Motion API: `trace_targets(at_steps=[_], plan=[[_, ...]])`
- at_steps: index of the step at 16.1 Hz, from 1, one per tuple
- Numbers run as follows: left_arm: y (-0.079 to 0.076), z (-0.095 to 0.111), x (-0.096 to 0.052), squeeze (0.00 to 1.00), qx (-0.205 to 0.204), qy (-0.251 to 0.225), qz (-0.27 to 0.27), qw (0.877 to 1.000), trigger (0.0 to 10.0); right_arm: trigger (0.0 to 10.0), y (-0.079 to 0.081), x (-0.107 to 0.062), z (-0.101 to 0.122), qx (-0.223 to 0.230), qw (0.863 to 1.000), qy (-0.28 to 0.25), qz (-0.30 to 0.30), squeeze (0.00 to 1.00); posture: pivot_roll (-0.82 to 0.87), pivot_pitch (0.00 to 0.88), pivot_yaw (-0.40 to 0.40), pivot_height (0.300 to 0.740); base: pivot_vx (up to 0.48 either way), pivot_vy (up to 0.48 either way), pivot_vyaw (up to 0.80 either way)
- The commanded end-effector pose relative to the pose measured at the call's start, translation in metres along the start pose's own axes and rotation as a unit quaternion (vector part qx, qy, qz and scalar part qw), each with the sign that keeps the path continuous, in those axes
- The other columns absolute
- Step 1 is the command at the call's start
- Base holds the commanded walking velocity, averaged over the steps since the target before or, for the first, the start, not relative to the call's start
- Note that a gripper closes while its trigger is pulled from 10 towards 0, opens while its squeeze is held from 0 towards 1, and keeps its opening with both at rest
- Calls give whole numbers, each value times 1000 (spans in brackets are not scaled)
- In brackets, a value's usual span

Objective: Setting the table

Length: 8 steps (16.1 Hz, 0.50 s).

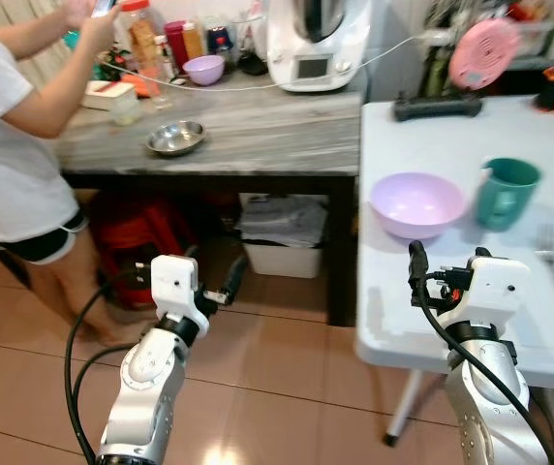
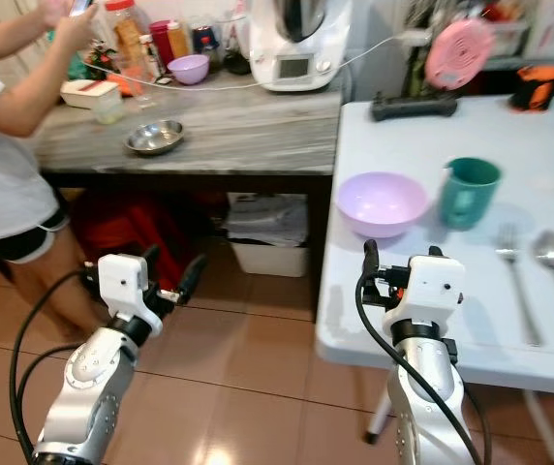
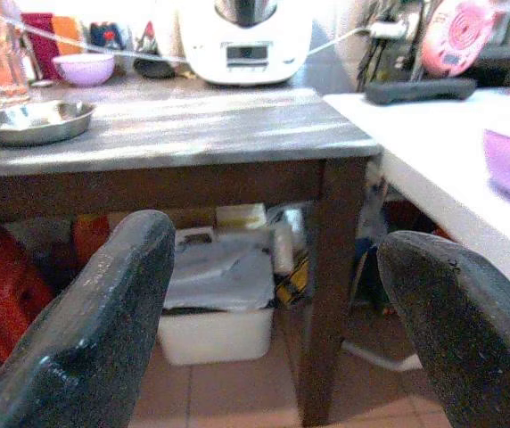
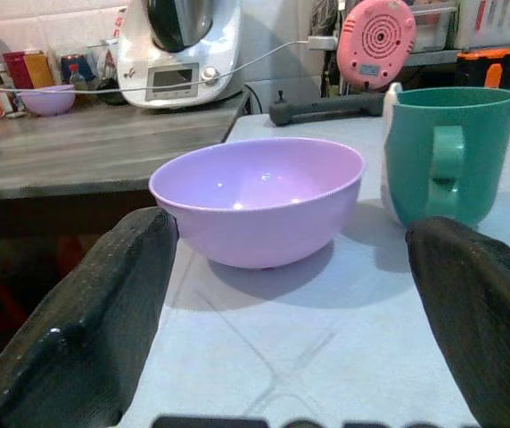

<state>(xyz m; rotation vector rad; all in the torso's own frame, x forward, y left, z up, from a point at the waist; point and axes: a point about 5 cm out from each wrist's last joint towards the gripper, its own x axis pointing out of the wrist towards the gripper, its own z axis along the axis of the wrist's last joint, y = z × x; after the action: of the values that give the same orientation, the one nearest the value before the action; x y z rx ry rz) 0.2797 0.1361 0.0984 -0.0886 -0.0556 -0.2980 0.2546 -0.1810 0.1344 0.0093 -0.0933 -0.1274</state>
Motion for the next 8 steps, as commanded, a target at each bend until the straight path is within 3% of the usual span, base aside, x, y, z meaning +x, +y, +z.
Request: trace_targets(at_steps=[1,7,8], plan=[[10,-1,-4,0,10,7,13,1000,10000,10000,7,1,4,4,1000,-7,13,0,-131,12,129,740,0,-409,0],[8,-3,-3,0,9,8,12,1000,10000,10000,9,3,5,1,1000,-8,20,0,-134,6,124,740,0,-406,0],[8,-3,-2,0,6,8,14,1000,10000,10000,10,3,5,-1,1000,-8,22,0,-135,5,121,740,0,0,0]])
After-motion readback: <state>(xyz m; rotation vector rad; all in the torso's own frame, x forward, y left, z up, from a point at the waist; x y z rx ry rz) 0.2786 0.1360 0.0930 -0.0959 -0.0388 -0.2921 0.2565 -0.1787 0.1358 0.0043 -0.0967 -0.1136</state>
